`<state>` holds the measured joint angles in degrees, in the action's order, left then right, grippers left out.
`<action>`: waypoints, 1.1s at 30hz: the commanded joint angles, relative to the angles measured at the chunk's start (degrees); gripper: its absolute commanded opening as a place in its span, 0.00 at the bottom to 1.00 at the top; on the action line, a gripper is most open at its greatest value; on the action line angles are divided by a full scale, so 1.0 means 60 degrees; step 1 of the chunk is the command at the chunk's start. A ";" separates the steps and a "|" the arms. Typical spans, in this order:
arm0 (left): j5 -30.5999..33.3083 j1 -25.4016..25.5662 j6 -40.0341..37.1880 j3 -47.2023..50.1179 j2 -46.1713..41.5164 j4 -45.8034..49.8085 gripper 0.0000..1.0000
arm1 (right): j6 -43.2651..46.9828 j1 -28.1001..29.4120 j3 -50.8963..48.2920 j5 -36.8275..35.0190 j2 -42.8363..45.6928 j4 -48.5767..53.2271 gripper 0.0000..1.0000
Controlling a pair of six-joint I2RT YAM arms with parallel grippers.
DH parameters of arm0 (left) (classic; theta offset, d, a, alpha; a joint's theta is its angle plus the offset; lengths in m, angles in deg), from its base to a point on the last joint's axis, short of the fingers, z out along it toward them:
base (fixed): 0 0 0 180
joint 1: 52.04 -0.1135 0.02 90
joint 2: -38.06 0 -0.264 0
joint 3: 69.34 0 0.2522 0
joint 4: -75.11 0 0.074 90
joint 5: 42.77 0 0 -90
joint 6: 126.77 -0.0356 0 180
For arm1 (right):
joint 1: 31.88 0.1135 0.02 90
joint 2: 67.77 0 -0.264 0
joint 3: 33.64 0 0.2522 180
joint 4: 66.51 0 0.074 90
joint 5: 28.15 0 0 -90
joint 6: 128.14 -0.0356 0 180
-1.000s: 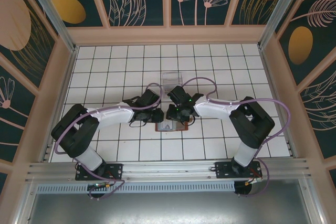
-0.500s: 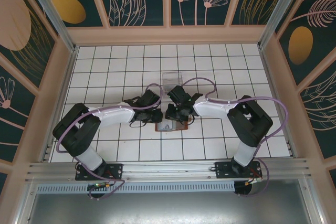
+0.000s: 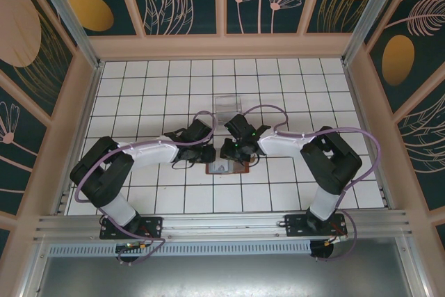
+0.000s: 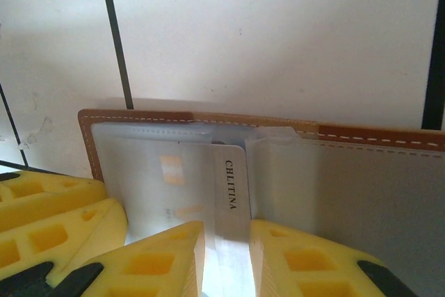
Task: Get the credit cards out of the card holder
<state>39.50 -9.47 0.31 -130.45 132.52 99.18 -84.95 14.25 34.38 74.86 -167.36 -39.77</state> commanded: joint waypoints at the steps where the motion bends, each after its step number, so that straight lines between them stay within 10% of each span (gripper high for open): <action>1: 0.0145 0.0044 0.0004 0.0377 0.0406 0.0436 0.20 | 0.0085 -0.0071 -0.0366 -0.0014 -0.0166 0.0034 0.26; 33: 0.0262 0.0067 0.0157 0.0259 0.0545 0.0729 0.20 | -0.0038 -0.0245 -0.1239 0.0386 0.0175 -0.0857 0.24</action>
<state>39.57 -9.47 0.40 -130.37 132.63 98.98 -85.01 13.28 29.93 76.15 -165.88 -45.41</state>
